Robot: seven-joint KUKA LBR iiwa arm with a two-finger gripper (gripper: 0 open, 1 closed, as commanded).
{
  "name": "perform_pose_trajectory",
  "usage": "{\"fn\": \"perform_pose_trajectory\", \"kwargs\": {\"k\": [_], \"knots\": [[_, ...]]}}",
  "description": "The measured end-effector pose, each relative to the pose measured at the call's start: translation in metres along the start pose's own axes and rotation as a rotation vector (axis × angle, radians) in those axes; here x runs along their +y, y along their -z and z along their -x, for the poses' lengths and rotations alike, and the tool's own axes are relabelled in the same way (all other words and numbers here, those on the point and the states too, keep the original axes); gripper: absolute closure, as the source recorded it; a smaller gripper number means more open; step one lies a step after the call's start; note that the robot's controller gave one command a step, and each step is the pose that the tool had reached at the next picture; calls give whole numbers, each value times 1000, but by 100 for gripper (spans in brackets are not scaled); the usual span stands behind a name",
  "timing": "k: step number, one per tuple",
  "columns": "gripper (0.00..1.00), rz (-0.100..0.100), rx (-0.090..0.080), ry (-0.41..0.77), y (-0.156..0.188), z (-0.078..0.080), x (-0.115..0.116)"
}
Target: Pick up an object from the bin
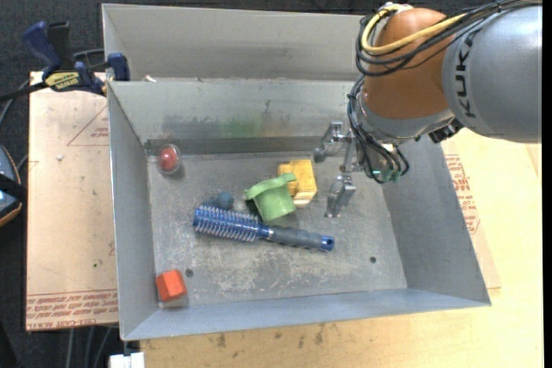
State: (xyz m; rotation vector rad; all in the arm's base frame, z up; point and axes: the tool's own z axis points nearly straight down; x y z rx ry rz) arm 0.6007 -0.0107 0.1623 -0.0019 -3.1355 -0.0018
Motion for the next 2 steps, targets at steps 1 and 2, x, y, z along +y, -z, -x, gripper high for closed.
{"fn": "perform_pose_trajectory", "kwargs": {"k": [1,2], "knots": [[0,-1,-12,116,-87,-54,61],[100,0,-11,113,-84,-53,60]]}}
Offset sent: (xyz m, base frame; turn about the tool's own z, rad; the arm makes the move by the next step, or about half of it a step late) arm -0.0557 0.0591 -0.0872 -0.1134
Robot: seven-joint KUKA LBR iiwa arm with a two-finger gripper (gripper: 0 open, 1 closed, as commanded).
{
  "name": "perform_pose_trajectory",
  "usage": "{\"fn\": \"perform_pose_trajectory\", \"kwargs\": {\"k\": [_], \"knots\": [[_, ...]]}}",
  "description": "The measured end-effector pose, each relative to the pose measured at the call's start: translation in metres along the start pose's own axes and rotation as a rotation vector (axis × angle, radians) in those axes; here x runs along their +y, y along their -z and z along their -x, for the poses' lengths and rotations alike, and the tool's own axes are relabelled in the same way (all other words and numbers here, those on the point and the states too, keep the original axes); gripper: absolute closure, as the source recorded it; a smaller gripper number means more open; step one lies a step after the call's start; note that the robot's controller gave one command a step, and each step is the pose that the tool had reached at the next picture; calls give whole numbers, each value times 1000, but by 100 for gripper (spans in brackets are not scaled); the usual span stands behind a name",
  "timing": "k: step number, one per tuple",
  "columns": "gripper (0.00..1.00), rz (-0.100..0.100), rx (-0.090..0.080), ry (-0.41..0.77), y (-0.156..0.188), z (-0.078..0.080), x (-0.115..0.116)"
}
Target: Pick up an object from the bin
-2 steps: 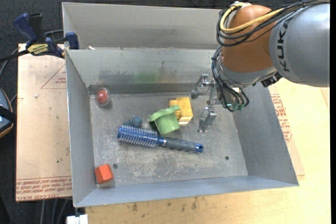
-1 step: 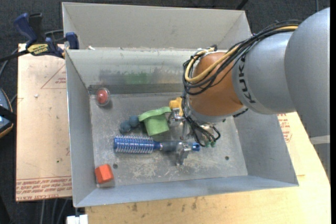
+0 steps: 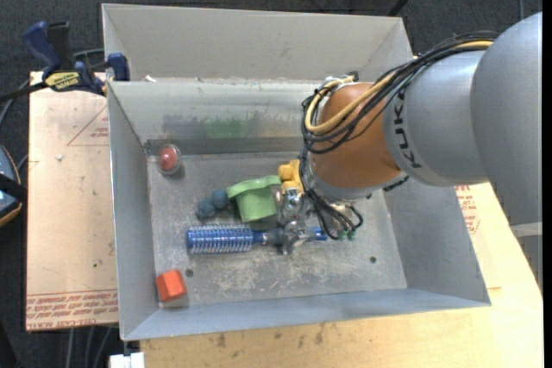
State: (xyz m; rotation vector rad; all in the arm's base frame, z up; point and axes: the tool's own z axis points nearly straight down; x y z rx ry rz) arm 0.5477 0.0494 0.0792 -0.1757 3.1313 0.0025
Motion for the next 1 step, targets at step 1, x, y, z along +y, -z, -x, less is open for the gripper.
{"fn": "perform_pose_trajectory", "kwargs": {"k": [1], "knots": [[100,-1,-3,63,172,-1,9]]}}
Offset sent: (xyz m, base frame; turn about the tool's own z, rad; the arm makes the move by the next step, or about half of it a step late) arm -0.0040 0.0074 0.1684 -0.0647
